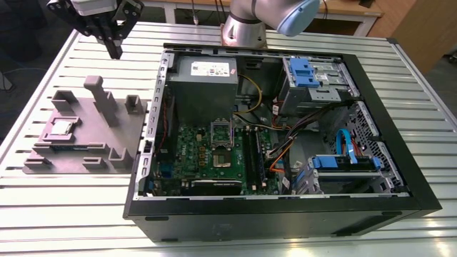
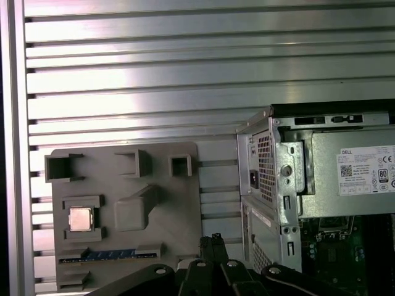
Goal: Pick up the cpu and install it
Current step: 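Reach for the cpu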
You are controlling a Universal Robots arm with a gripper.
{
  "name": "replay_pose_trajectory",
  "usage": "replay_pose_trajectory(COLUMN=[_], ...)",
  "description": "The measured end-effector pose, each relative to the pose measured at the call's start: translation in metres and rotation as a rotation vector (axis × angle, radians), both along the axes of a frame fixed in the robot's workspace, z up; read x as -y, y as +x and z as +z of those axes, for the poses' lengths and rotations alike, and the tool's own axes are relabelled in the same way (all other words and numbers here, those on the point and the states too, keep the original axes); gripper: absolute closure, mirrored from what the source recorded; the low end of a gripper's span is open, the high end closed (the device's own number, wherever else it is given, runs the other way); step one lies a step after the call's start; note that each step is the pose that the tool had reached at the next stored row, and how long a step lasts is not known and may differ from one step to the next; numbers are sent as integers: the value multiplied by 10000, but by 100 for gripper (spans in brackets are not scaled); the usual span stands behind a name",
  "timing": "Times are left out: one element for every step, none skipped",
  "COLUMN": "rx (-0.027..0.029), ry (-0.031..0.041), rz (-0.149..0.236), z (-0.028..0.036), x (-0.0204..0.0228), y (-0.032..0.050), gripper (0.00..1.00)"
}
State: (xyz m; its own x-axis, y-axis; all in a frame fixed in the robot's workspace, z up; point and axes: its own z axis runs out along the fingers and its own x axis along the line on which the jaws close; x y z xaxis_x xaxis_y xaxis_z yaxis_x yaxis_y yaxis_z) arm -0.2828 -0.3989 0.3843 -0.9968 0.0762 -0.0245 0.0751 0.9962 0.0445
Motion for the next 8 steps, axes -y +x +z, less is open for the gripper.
replay_pose_trajectory(rx=[0, 0, 0, 0, 1, 0, 0, 0], ry=[0, 0, 0, 0, 1, 0, 0, 0], rz=[0, 0, 0, 0, 0, 0, 0, 0], z=[0, 0, -1, -1, -1, -1, -1, -1], x=[0, 0, 0, 0, 0, 0, 0, 0], y=[-2, -9, -14, -16, -18, -20, -22, -24], gripper=[89, 89, 89, 89, 89, 89, 89, 89])
